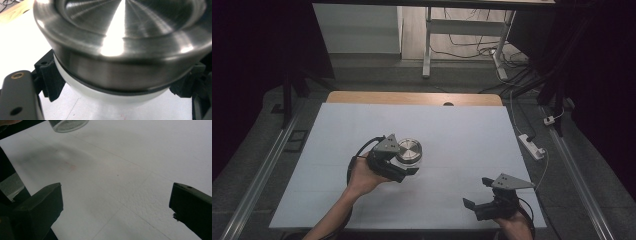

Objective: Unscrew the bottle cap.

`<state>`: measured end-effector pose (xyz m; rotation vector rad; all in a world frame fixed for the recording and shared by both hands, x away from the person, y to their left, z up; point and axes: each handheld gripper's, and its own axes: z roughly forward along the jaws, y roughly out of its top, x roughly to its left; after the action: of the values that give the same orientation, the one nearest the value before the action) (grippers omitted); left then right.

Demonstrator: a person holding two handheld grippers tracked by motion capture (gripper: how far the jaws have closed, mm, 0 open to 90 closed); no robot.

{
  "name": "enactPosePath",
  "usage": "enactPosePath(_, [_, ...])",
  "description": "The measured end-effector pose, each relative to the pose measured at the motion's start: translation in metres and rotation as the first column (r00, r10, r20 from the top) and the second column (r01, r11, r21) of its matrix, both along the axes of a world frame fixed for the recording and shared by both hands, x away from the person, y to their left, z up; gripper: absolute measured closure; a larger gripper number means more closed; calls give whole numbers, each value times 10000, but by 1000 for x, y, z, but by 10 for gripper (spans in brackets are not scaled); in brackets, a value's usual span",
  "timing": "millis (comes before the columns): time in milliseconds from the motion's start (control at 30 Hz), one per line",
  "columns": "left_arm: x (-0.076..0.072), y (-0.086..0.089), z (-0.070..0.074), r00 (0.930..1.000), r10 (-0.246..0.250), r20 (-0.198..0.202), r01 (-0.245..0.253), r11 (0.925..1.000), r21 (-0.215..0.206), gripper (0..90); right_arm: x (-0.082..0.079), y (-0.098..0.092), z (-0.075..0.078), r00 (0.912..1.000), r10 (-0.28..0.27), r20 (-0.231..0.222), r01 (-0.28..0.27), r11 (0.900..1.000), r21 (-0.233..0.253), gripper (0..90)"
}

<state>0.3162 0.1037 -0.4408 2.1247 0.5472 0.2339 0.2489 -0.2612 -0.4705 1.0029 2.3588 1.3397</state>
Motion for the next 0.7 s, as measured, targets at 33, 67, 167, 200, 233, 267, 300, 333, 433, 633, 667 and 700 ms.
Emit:
enactPosePath(33, [0, 0, 0, 10000, -9, -11, 9, 10000, 8, 157, 0, 2, 1, 10000, 49, 60, -49, 10000, -3, 0])
enactPosePath(67, [0, 0, -1, 10000, -10, -21, 10, 10000, 10, 157, -1, 3, 3, 9999, 73, 87, -73, 10000, -9, 0])
enactPosePath(167, [0, -1, -1, 10000, -34, -27, 35, 10000, 21, 157, -2, 10, 8, 9995, 241, 196, -243, 9997, 61, 0])
enactPosePath(200, [0, -1, -2, 10000, -40, -39, 40, 10000, 15, 157, -2, 16, 12, 9983, 451, 356, -452, 9990, 13, 0])
enactPosePath(233, [-1, -2, -2, 10000, -45, -41, 45, 10000, 14, 157, -2, 16, 12, 9983, 451, 356, -452, 9990, 13, 0])
enactPosePath(267, [-1, -2, -2, 10000, -62, -27, 62, 10000, 22, 157, -1, 22, 15, 9970, 653, 427, -650, 9979, -85, 0])
enactPosePath(300, [-1, -3, -1, 10000, -79, 2, 79, 10000, 51, 157, -1, 25, 17, 9960, 755, 473, -751, 9971, -96, 0])
enactPosePath(333, [-1, -3, -1, 10000, -79, 2, 79, 10000, 51, 157, 0, 28, 19, 9953, 826, 514, -823, 9966, -83, 0])
enactPosePath(433, [-2, -3, -1, 9999, -113, -4, 113, 9999, 27, 157, 3, 36, 25, 9923, 1021, 695, -1023, 9948, -4, 0])
enactPosePath(633, [-3, -5, -3, 10000, -49, -29, 49, 10000, -16, 157, 11, 55, 40, 9856, 1328, 1044, -1339, 9910, 38, 0])
enactPosePath(667, [-3, -5, -3, 10000, -46, -30, 46, 10000, -37, 157, 12, 59, 43, 9832, 1422, 1147, -1437, 9896, 54, 0])
enactPosePath(700, [-4, -6, -3, 10000, -46, -13, 46, 10000, -51, 157, 14, 63, 46, 9820, 1478, 1172, -1499, 9887, 88, 0])
